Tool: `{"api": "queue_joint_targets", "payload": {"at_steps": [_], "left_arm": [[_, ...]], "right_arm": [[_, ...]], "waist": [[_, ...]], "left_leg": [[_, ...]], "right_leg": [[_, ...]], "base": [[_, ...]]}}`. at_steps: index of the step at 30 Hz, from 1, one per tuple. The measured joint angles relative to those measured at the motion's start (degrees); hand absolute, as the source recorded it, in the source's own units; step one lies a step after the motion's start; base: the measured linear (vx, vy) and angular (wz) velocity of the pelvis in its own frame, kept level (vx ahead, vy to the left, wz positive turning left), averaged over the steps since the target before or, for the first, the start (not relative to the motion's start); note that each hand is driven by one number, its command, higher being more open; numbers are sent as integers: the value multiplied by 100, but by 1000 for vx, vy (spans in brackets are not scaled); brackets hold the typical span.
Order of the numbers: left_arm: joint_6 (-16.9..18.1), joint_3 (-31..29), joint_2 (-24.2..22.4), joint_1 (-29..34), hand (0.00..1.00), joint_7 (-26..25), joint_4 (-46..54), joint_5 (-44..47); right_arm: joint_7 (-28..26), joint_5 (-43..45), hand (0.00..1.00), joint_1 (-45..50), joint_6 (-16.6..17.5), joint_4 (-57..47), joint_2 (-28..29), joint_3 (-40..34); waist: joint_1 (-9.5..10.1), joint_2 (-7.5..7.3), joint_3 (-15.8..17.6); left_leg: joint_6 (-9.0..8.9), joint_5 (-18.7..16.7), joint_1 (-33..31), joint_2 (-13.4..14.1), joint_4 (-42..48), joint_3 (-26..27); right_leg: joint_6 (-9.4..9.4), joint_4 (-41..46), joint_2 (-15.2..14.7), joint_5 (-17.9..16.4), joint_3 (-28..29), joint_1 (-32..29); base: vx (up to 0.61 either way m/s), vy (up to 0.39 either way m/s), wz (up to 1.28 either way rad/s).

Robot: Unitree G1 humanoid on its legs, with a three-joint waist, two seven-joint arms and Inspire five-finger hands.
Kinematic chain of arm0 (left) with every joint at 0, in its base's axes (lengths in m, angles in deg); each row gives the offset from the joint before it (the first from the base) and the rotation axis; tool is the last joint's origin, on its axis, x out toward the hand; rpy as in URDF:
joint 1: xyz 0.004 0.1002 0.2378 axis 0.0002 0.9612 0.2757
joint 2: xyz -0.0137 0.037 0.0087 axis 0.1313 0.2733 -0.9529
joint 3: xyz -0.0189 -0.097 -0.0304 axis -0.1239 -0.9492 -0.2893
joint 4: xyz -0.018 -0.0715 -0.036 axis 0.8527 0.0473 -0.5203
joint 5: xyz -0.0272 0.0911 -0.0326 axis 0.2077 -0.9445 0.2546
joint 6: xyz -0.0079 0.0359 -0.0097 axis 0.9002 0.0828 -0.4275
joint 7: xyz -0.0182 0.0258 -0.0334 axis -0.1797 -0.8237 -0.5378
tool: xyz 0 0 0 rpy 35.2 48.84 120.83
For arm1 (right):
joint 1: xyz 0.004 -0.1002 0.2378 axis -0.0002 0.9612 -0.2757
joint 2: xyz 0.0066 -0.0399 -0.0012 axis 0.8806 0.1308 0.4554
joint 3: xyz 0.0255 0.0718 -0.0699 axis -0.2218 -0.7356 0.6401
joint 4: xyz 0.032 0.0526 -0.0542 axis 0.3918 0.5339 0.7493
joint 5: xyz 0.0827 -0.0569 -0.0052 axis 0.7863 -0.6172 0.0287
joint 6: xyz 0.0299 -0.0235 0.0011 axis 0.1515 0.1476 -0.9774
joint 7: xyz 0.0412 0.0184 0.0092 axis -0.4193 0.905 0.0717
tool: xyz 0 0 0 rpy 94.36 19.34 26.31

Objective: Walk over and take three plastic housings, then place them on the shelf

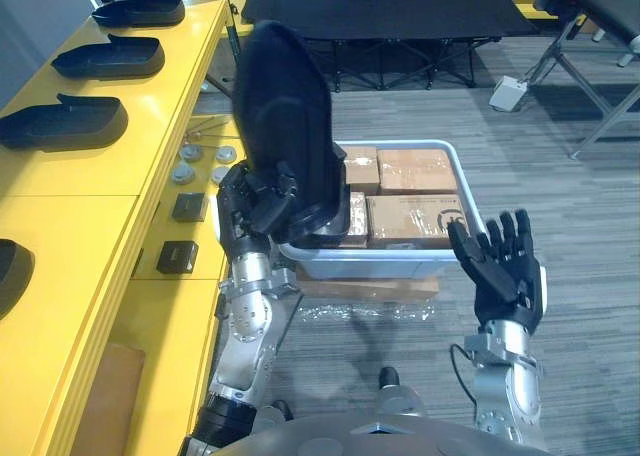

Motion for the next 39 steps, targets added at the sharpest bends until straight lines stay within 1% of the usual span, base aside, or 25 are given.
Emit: {"api": "queue_joint_targets", "payload": {"at_steps": [2, 3, 5, 6, 7, 10, 11, 13, 15, 17, 19, 20, 22, 23, 25, 26, 29, 30, 31, 32, 33, 34, 36, 38, 39], "left_arm": [[2, -119, 30, 48, 0, 260, 164, 184], [2, -256, 79, 78, 0, 440, 276, 205], [1, -417, 123, 208, 0, 616, 501, 200], [2, -461, 130, 263, 0, 650, 588, 197], [1, -545, 125, 322, 0, 684, 718, 197], [2, -835, 124, 484, 0, 690, 958, 206], [2, -1013, 114, 565, 0, 660, 1018, 206], [2, -1202, 99, 695, 0, 613, 1064, 207], [0, -1513, 52, 973, 0, 597, 1145, 217], [0, -1682, -36, 1167, 0, 605, 1232, 217], [1, -1898, -81, 1426, 0, 642, 1365, 229], [1, -1952, -91, 1485, 0, 672, 1387, 229], [1, -2178, -109, 1657, 0, 798, 1502, 310], [0, -2224, -108, 1718, 0, 855, 1527, 429], [0, -2321, -122, 1831, 0, 937, 1561, 442], [-14, -2339, -124, 1878, 0, 1024, 1597, 441], [-38, -2343, -122, 1990, 0, 1314, 1782, 449], [-50, -2335, -115, 1984, 0, 1391, 1802, 448], [-75, -2325, -99, 1968, 0, 1592, 1820, 445], [-111, -2294, -68, 1941, 0, 1767, 1820, 450], [-143, -2271, -62, 1912, 0, 1840, 1820, 454], [-178, -2203, -55, 1890, 0, 1925, 1817, 454], [-180, -2040, 0, 1855, 0, 1818, 1816, 413], [-180, -2001, 8, 1814, 0, 1730, 1806, 426], [-180, -1935, 37, 1756, 0, 1706, 1805, 404]], "right_arm": [[-87, -23, 100, 56, -51, 167, 5, -58], [-187, -42, 100, 37, -84, 207, -2, -62], [-345, -130, 100, -31, -94, 207, -32, -30], [-393, -200, 100, -65, -97, 207, -39, -30], [-431, -278, 100, -138, -106, 210, -54, -15], [-460, -280, 100, -385, -119, 241, -133, 180], [-526, -326, 100, -502, -148, 264, -188, 250], [-590, -459, 100, -618, -161, 316, -233, 328], [-701, -502, 100, -840, -232, 492, -247, 437], [-716, -614, 100, -945, -269, 638, -250, 527], [-747, -726, 100, -1106, -369, 815, -265, 669], [-758, -773, 100, -1168, -383, 869, -273, 701], [-766, -892, 100, -1433, -451, 950, -309, 799], [-766, -894, 100, -1537, -485, 967, -352, 862], [-771, -894, 100, -1667, -491, 968, -415, 927], [-771, -891, 100, -1702, -506, 968, -431, 937], [-783, -893, 100, -1702, -587, 965, -430, 964], [-783, -892, 100, -1680, -618, 965, -430, 955], [-786, -892, 100, -1607, -637, 966, -424, 929], [-787, -894, 100, -1525, -640, 965, -426, 891], [-788, -896, 100, -1508, -640, 966, -448, 863], [-790, -934, 100, -1516, -640, 988, -491, 836], [-826, -1164, 100, -1566, -632, 1000, -477, 871], [-904, -1155, 100, -1610, -592, 1000, -479, 908], [-937, -1142, 100, -1609, -477, 998, -479, 932]], "waist": [[-7, 43, 3], [-3, 92, 3], [26, 159, -7], [56, 179, -9], [133, 203, -16], [244, 205, -19], [335, 204, -18], [438, 210, -24], [594, 192, -24], [686, 176, -32], [914, 146, -24], [946, 145, -25], [1093, 133, -17], [1120, 130, -17], [1166, 128, -14], [1198, 115, -7], [1165, 51, 37], [1147, 44, 40], [1048, 36, 46], [971, 50, 50], [944, 81, 69], [977, 140, 107], [1067, 160, 118], [1064, 159, 118], [1026, 158, 119]], "left_leg": [[0, 0, 1, 0, 1, 0], [1, 0, 8, 0, 5, -5], [1, 0, 11, 1, 9, -30], [1, 0, 10, 1, 11, -47], [5, 2, 0, -1, 15, -118], [15, 30, -84, -4, 36, -386], [13, 62, -145, -16, 41, -558], [9, 92, -228, -20, 69, -718], [11, 146, -337, -43, 97, -988], [7, 164, -380, -60, 104, -1157], [6, 173, -404, -85, 115, -1335], [6, 173, -419, -89, 129, -1379], [6, 173, -501, -92, 200, -1478], [6, 173, -495, -92, 215, -1493], [8, 154, -486, -85, 274, -1516], [12, 131, -491, -77, 330, -1543], [31, 125, -660, -75, 428, -1619], [70, 124, -713, -77, 439, -1629], [211, 104, -818, -12, 481, -1399], [242, 143, -884, 208, 552, -816], [203, 231, -910, 282, 606, -604], [100, 333, -926, 251, 603, -605], [109, 350, -917, 213, 600, -619], [113, 351, -922, 200, 605, -638], [125, 356, -975, 172, 628, -751]], "right_leg": [[-1, 1, 0, -1, -1, 3], [-1, 1, 0, -1, -4, 15], [1, -1, 0, -7, -26, 37], [1, -1, -1, -15, -42, 47], [3, -2, -2, -25, -102, 74], [-10, -39, -5, -59, -370, 163], [-6, -108, -5, -57, -555, 257], [-2, -113, -5, -63, -728, 297], [-1, -187, 0, -63, -1017, 425], [-2, -220, 5, -64, -1200, 512], [-3, -300, 16, -65, -1413, 659], [-8, -297, 18, -68, -1446, 675], [-21, -287, 22, -76, -1557, 686], [-31, -272, 23, -83, -1564, 700], [-63, -219, 22, -110, -1576, 729], [-120, -147, 22, -176, -1593, 740], [-144, 15, 7, -357, -1810, 788], [-139, 33, -1, -385, -1907, 805], [-125, 74, -26, -476, -2103, 851], [-87, 166, -76, -524, -2302, 863], [-65, 232, -101, -540, -2377, 867], [-39, 330, -159, -548, -2375, 838], [-56, 331, -180, -561, -2276, 839], [-96, 337, -157, -638, -2105, 825], [-81, 422, -1, -911, -1461, 724]], "base": [[-18, -6, 0], [-36, -11, 0], [-35, -15, 4], [-29, -20, 12], [-29, -28, 27], [-35, -42, 45], [3, -40, 59], [11, -31, 56], [30, -24, 59], [27, -17, 51], [29, -10, 46], [21, 1, 37], [6, 7, 25], [-1, 7, 10], [-8, 24, 6], [-14, 25, 10], [-37, -5, 31], [-60, -14, 68], [-29, -4, 95], [-8, 4, 99], [14, 43, 74], [32, 94, 37], [30, 91, 14], [-7, 20, 10], [-56, -21, 34]]}}
